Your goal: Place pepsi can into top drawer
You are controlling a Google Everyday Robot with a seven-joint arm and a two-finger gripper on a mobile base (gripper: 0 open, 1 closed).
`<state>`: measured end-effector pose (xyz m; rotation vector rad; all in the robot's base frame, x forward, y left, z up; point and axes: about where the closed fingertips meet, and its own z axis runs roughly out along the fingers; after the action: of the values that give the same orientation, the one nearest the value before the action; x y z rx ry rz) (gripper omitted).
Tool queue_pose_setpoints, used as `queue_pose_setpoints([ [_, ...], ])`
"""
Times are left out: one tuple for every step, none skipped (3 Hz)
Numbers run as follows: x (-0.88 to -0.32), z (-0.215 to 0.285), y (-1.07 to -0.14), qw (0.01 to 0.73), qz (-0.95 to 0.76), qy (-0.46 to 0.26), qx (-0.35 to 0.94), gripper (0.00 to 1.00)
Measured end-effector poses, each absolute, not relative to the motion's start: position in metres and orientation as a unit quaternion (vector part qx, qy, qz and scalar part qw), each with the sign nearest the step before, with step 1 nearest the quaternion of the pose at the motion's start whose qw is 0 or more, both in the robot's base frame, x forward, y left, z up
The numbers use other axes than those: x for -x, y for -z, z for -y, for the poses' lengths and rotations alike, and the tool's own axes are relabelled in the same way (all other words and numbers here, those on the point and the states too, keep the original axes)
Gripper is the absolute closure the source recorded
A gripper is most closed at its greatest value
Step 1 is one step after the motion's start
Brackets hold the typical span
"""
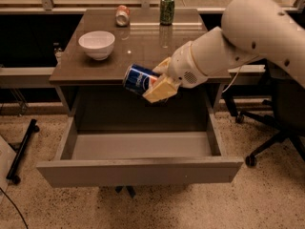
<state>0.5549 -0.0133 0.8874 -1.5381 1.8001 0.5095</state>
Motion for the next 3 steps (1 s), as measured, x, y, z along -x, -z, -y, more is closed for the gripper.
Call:
queue_pose_setpoints([
  [-0.553, 0.005, -0.874, 0.342, -0.695, -0.203, 0.599, 1.0],
  [-0.56, -0.009, -0.858, 0.336, -0.69, -0.207, 0.606, 1.0],
  [-0.571, -0.024, -0.825, 0.322, -0.694, -0.215, 0.608, 1.0],
])
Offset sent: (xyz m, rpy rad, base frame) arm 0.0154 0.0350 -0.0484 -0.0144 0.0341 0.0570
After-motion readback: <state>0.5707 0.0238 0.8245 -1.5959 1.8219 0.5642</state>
